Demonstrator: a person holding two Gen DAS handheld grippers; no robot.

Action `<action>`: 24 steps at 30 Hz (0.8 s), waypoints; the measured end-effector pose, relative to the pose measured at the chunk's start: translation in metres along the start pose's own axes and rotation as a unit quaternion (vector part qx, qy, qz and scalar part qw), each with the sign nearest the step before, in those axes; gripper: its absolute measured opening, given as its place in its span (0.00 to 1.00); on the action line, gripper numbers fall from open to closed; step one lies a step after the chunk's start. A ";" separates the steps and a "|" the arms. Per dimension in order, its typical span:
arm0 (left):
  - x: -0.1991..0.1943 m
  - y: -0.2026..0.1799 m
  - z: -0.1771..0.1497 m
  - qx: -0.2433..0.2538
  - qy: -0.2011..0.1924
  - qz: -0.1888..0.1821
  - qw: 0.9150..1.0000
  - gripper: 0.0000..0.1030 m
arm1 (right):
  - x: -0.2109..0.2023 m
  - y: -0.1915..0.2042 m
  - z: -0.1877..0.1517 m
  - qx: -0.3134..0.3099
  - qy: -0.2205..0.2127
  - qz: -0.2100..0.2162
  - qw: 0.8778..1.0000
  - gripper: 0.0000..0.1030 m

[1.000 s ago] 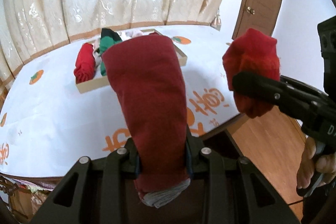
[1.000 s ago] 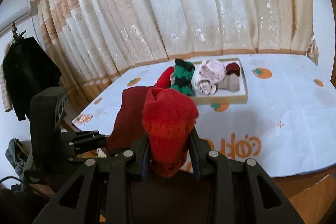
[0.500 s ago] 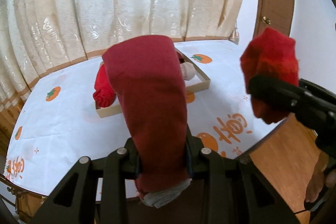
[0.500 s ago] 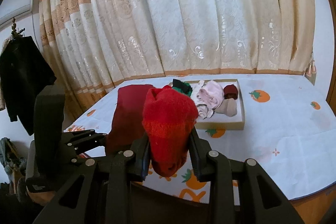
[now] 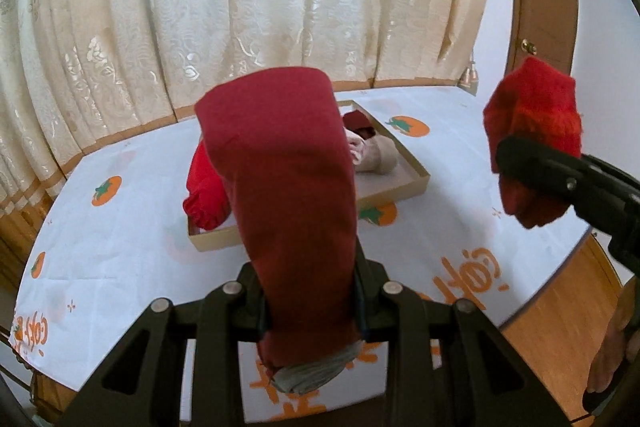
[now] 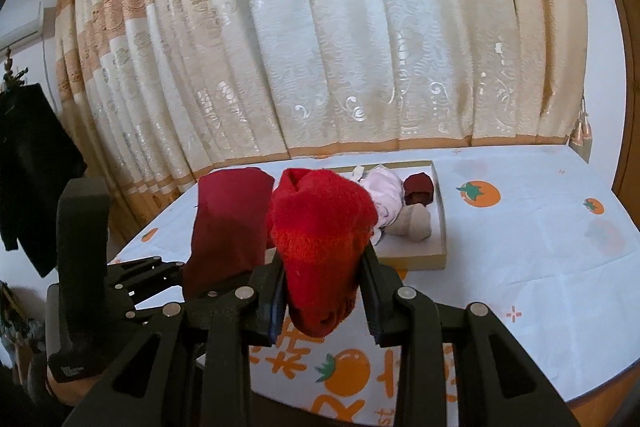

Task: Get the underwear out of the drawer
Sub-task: 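Lift the red sock and dark red cloth out of the drawer toward the tray, then lower both tools over the tray and open them to drop the items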

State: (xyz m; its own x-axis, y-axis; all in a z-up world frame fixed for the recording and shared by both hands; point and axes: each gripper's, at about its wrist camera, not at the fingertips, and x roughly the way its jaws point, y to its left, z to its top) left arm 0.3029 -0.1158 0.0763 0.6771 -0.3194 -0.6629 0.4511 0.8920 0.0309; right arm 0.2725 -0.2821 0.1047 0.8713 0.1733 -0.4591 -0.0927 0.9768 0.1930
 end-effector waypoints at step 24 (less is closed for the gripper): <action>0.096 0.012 0.072 0.004 -0.007 0.018 1.000 0.29 | 0.130 -0.064 0.085 -0.027 0.003 -0.086 0.996 0.34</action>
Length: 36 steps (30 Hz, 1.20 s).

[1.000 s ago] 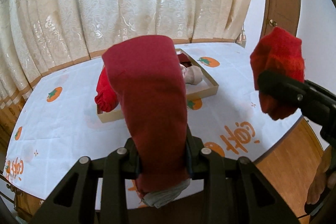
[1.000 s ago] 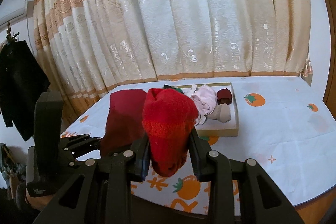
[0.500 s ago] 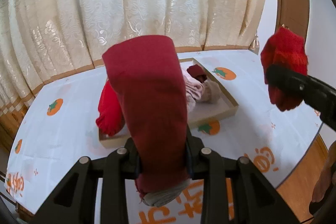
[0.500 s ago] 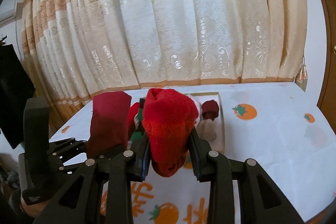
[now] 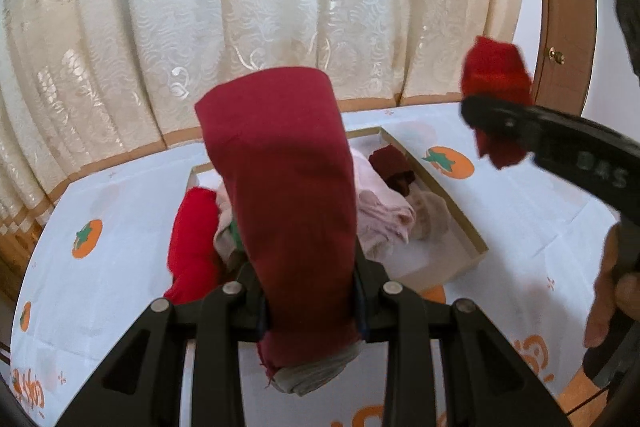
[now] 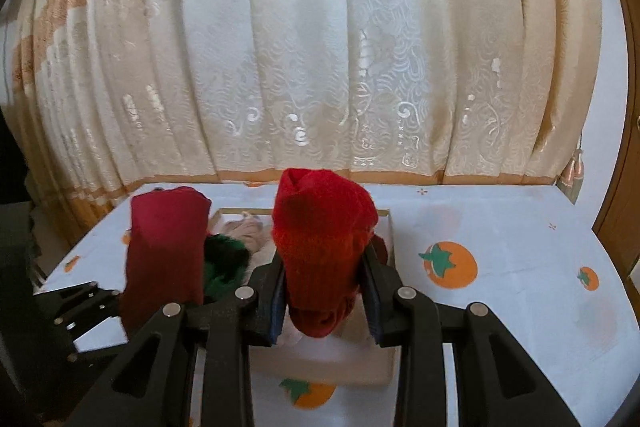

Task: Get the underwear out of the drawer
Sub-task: 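Lower both tools over the tray and open them to drop the items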

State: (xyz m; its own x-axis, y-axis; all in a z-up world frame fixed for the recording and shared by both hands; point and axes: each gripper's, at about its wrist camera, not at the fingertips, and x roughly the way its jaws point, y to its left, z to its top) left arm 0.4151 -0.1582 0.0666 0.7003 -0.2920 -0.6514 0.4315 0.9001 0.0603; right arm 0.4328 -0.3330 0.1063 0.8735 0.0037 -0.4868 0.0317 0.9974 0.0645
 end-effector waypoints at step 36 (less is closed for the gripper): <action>0.113 -0.009 0.039 -0.018 0.037 0.010 0.999 0.29 | 0.204 -0.014 0.017 -0.037 0.186 -0.042 0.981 0.34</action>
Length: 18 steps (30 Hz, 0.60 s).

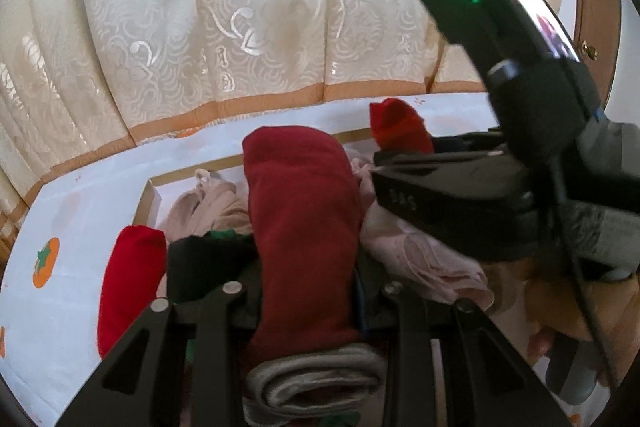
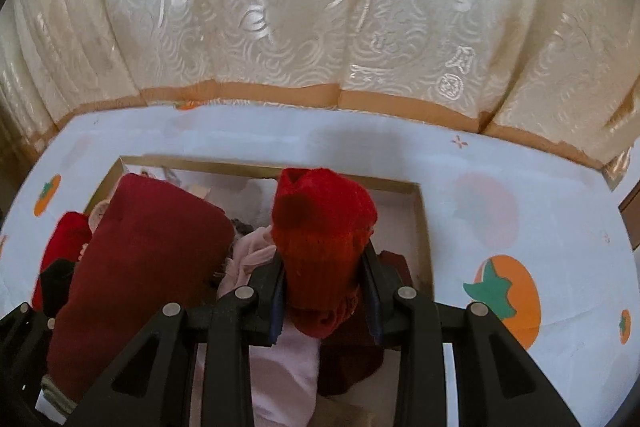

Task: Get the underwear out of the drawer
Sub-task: 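Lower both tools over the tray and open them to drop the items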

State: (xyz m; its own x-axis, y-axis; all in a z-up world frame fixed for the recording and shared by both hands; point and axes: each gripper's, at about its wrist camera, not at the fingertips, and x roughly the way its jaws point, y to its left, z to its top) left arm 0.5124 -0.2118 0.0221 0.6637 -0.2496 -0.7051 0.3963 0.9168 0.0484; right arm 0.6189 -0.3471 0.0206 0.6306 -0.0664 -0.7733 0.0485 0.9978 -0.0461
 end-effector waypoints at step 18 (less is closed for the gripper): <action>-0.022 0.010 -0.006 -0.030 -0.019 -0.032 0.999 0.73 | -0.002 -0.009 -0.001 0.058 -0.004 0.061 0.996 0.59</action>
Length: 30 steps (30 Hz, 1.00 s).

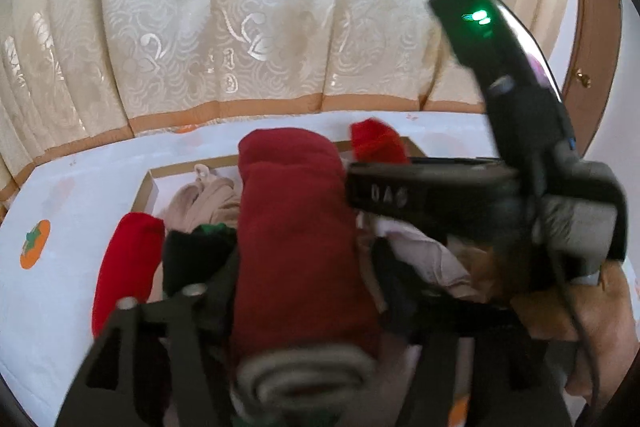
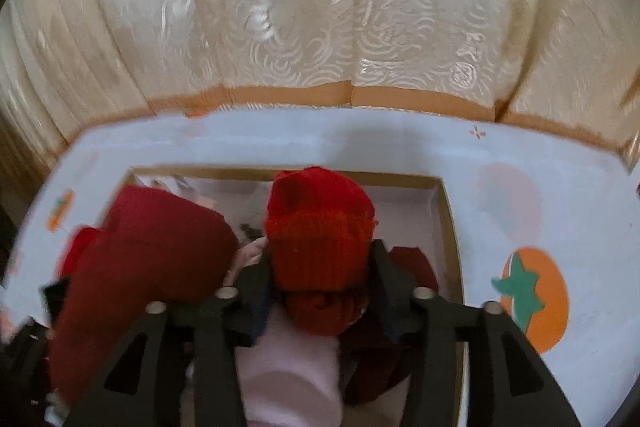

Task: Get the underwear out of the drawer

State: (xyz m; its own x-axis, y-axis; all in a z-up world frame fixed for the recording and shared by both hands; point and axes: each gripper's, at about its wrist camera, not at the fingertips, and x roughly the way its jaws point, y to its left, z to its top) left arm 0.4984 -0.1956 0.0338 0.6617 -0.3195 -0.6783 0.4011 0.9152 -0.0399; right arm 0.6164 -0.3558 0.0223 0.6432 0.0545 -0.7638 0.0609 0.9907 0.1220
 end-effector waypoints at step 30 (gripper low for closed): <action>-0.122 0.013 -0.098 0.000 -0.045 0.087 0.995 1.00 | -0.171 0.061 -0.135 0.017 -0.092 0.049 0.994 0.71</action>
State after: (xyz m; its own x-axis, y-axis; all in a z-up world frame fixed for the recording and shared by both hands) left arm 0.3605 -0.1205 0.0442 0.7748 -0.1767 -0.6070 0.2749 0.9588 0.0718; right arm 0.4067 -0.2882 0.0750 0.7759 0.1240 -0.6186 0.0147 0.9767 0.2142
